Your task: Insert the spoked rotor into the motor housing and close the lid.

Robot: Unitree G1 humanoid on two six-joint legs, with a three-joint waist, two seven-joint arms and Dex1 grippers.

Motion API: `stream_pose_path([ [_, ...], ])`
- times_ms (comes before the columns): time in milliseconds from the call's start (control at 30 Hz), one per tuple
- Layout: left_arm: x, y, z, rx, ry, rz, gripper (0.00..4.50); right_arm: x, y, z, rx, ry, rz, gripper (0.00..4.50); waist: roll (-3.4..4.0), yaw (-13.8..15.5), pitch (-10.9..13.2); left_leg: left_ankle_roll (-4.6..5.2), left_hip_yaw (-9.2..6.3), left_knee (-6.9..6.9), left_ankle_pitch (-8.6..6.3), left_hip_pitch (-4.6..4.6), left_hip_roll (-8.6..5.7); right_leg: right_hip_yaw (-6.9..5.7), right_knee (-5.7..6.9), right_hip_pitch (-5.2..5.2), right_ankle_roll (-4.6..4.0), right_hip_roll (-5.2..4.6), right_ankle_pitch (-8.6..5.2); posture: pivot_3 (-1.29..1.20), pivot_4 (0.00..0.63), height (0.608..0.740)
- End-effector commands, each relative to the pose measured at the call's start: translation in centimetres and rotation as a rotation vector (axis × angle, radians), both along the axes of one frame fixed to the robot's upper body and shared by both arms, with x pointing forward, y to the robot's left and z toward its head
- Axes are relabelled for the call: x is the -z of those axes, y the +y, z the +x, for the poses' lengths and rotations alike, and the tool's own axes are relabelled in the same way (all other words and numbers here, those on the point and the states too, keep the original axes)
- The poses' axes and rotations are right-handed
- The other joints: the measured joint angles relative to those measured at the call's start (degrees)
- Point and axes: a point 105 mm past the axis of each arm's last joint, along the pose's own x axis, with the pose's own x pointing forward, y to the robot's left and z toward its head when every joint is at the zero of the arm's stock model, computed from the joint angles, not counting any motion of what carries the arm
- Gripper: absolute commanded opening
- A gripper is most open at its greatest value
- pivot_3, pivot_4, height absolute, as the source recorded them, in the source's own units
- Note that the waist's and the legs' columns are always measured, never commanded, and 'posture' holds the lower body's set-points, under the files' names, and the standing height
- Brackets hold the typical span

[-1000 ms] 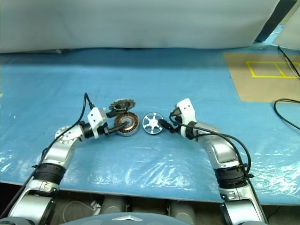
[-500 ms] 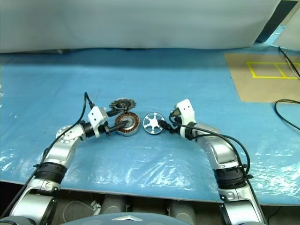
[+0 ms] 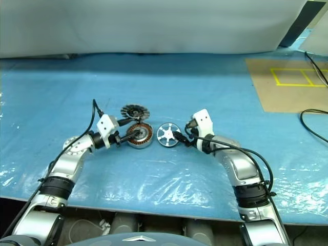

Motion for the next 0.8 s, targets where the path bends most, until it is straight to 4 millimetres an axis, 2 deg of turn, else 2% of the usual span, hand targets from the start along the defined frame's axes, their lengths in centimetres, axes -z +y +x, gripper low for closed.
stream_pose_path([
  [33,-0.5,-0.7,-0.4,0.024,-0.01,-0.026,2.69,-1.1,0.0,0.2,-0.007,-0.05,0.027,3.92,0.0,0.0,0.0,0.0,0.0,-0.01,0.0,-0.01,0.0,0.0,0.0,-0.01,0.0,0.0,0.0,0.0,0.15,0.74],
  [233,-0.9,-1.2,-0.4,0.025,-0.012,-0.037,2.69,-1.0,0.3,0.2,-0.012,-0.041,0.045,3.92,0.0,-0.07,0.0,0.0,0.0,-0.01,0.0,-0.19,0.01,0.0,0.0,-0.18,0.05,0.0,0.03,0.0,0.15,0.74],
  [400,-1.7,-0.7,0.3,-0.034,-0.045,-0.063,2.69,-0.8,0.2,0.2,-0.01,-0.036,0.045,3.92,0.0,-0.07,0.0,0.0,0.0,-0.02,0.0,-0.27,0.01,-0.01,0.0,-0.27,0.07,0.01,0.04,0.0,0.15,0.74],
  [800,-2.8,-1.0,0.3,-0.027,-0.071,-0.096,2.69,-0.6,0.3,0.0,-0.013,-0.029,0.043,3.92,0.0,-0.06,0.0,0.0,0.0,-0.02,0.0,-0.27,0.01,-0.01,0.0,-0.28,0.08,0.01,0.05,0.0,0.15,0.74],
])
